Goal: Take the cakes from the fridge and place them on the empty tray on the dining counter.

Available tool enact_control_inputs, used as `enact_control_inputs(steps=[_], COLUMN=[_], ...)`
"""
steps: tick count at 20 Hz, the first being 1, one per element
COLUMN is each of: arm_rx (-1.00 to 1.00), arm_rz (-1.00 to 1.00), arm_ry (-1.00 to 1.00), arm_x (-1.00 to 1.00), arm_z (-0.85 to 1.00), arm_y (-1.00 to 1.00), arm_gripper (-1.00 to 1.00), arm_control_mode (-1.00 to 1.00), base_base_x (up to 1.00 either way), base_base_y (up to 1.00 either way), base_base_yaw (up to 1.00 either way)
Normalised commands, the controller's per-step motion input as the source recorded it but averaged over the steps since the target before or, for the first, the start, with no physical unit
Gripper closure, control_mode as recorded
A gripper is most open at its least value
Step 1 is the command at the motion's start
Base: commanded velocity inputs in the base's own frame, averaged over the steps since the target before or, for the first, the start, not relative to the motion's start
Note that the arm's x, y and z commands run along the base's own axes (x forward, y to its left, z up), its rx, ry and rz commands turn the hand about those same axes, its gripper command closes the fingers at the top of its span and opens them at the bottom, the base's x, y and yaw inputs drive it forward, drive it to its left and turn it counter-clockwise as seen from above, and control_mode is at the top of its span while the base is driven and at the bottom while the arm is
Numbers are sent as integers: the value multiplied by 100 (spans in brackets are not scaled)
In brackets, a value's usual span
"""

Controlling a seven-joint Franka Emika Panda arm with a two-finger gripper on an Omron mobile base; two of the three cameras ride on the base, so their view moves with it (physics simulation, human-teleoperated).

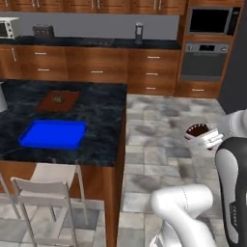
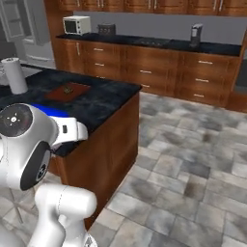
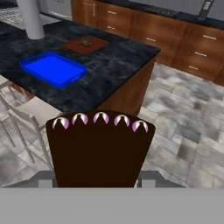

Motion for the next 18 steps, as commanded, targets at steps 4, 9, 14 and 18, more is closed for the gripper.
enact_control_inputs(steps=[4,9,14,18], arm_rx=[0,0,0,0], arm_rz=[0,0,0,0], arm_ry=[0,0,0,0], arm_x=[0,0,0,0], arm_z=[0,0,0,0], arm_y=[0,0,0,0], arm_gripper=[100,100,100,100], arm_control_mode=[100,100,100,100], base_base_x=[87,86,64,60], base_base_y=[0,0,0,-2], base_base_yaw=[43,44,53,59])
